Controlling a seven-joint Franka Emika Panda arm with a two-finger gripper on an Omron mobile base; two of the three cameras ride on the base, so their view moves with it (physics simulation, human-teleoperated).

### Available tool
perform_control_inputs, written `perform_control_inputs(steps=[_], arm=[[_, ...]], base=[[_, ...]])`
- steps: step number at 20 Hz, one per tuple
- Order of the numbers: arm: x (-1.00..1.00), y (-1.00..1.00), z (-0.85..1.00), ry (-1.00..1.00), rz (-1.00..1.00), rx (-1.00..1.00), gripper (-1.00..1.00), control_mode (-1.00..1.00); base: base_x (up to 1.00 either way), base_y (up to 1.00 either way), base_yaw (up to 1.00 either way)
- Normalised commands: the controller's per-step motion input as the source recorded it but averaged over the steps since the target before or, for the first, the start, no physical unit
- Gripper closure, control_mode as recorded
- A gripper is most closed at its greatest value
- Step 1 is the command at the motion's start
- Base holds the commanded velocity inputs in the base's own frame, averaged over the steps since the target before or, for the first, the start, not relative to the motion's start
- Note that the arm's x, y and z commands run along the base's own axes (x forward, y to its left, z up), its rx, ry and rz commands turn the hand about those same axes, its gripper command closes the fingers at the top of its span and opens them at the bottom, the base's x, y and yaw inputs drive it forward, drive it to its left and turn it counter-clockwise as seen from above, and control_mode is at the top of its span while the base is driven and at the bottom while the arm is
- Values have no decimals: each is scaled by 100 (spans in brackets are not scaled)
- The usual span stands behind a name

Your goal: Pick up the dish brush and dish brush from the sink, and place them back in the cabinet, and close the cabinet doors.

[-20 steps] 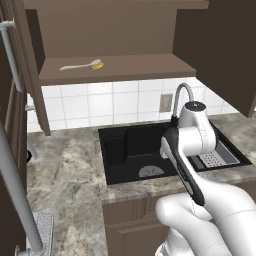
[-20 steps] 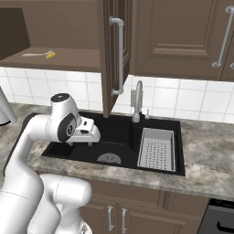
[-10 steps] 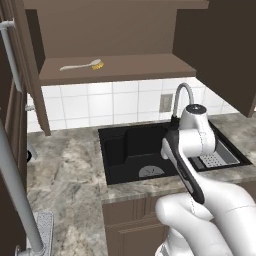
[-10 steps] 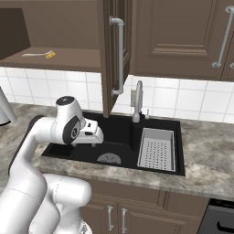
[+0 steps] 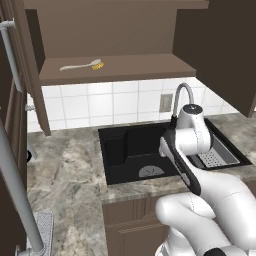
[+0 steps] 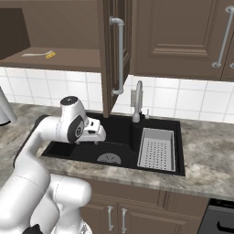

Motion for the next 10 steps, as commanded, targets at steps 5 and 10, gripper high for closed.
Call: perform_control_inputs(steps=[5,10], arm=[[29,-1,-6,0,0,0,-100,-100],[27,-5,-9,2,0,0,-100,-100]], base=[[0,0,0],[0,0,0]])
